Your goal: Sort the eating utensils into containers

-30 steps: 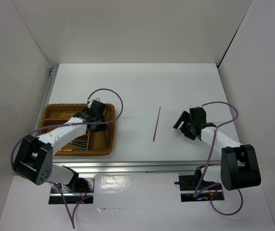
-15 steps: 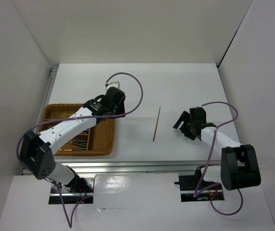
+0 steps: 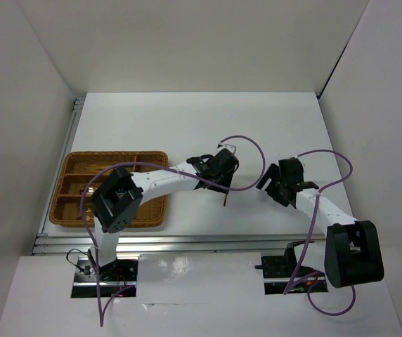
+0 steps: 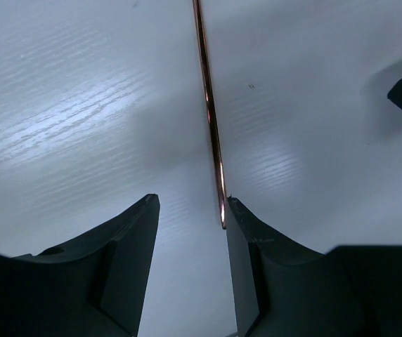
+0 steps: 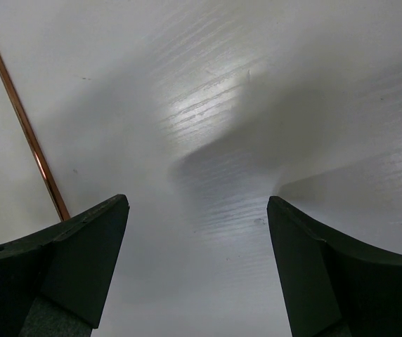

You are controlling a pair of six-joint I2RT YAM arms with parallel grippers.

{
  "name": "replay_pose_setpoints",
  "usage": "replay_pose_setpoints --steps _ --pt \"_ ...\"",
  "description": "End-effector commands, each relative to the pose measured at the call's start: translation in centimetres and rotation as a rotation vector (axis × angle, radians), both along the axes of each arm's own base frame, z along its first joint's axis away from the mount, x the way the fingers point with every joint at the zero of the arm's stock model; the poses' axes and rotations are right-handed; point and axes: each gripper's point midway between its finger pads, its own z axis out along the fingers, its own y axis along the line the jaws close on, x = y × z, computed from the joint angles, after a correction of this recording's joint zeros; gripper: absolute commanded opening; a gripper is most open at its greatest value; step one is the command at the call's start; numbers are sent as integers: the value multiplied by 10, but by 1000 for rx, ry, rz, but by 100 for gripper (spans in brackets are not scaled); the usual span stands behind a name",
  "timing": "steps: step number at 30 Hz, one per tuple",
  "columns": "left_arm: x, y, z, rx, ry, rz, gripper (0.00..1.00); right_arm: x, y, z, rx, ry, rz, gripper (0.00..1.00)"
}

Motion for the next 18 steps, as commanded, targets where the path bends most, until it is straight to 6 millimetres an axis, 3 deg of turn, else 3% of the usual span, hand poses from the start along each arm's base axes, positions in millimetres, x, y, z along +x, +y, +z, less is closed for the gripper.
replay_pose_setpoints --steps 1,11,18 --pt "14 -12 9 -10 -44 16 56 -6 -9 -2 -30 8 -31 88" --pt "14 -30 -24 20 -11 -9 54 -7 -9 -5 -31 17 -31 88" --pt "11 -37 -34 28 4 -24 51 -7 -9 -5 -31 17 -31 88"
